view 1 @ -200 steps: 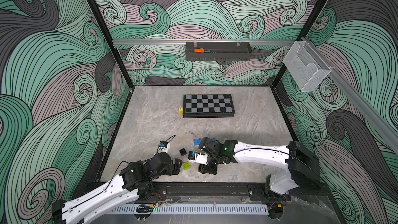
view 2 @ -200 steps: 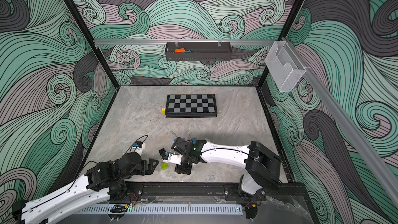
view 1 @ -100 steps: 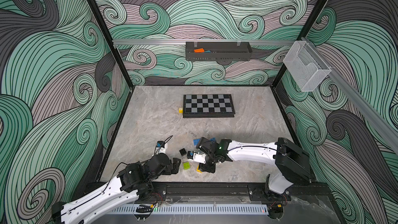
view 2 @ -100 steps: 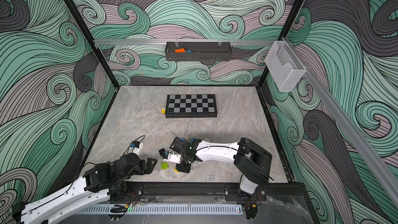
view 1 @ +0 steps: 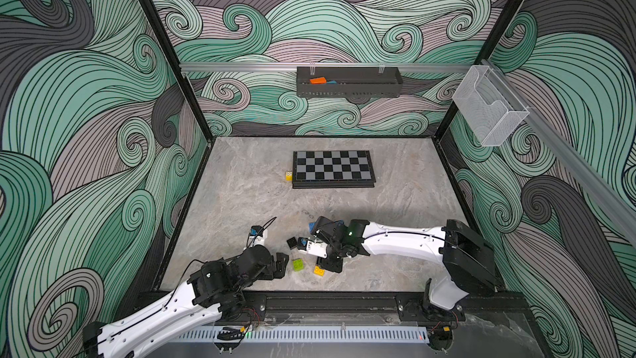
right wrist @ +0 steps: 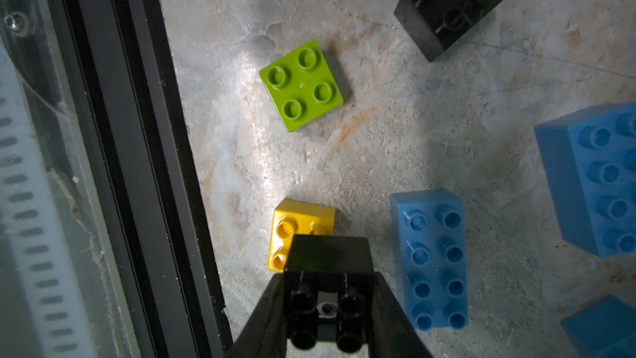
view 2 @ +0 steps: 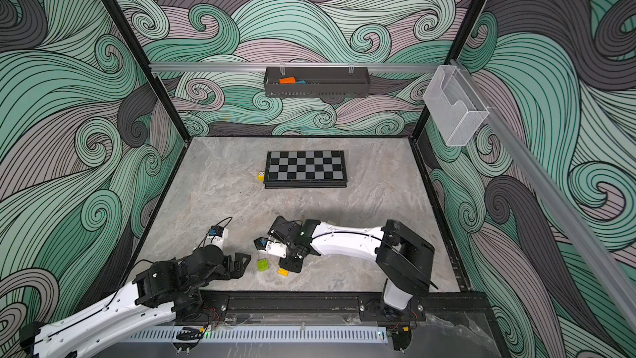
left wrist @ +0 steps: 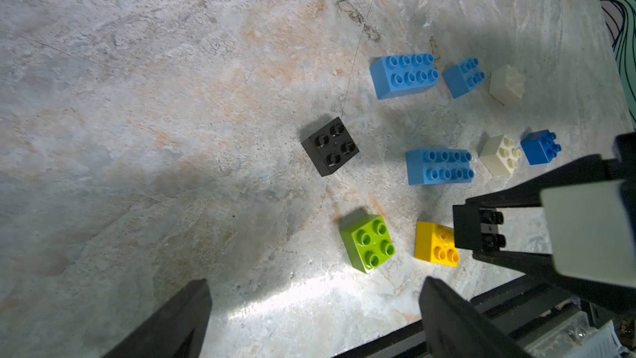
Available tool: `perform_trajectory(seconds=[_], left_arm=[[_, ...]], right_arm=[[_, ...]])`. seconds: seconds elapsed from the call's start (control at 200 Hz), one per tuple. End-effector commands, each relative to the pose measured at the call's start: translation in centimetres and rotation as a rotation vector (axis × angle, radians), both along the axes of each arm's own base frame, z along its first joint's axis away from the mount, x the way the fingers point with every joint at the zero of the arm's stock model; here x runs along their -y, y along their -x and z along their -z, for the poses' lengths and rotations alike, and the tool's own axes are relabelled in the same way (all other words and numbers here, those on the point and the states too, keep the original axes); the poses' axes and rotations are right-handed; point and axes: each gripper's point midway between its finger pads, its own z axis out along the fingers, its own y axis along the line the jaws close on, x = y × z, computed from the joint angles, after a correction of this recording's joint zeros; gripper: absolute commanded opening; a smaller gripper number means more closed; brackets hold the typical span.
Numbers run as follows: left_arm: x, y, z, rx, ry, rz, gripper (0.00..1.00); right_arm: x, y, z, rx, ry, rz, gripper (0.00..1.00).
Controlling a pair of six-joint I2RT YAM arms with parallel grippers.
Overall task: Assemble a giraffe with lego
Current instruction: Assemble the lego brick with the lego brick.
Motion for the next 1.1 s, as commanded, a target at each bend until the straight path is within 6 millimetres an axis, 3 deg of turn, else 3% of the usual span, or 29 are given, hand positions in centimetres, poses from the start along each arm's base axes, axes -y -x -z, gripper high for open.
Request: perform_trajectory(seconds=[0.0,0.385,0.71,1.096], left_arm=[[-0.4,0.0,0.3,0.000,-0.027,-0.008,0.99],[-0.4,-0.1,0.3,0.003,-0.034,-0.005,0.99],[-0.4,-0.1,0.3,0.003,-0.037,-0.005,0.99],[-0.4,-0.1,0.4,0.005,-0.040,-0.002,0.99]], right_arm=[[0.5,0.3,0.1,-0.002,0.040,0.017,0.20],[0.6,0.5,0.2,0.002,0.075,0.035,0.20],[-0.7,0.7,0.3,-0.003,0.080,0.049,0.21],[0.0,1.1,0.8,0.007,0.132,0.064,0.21]])
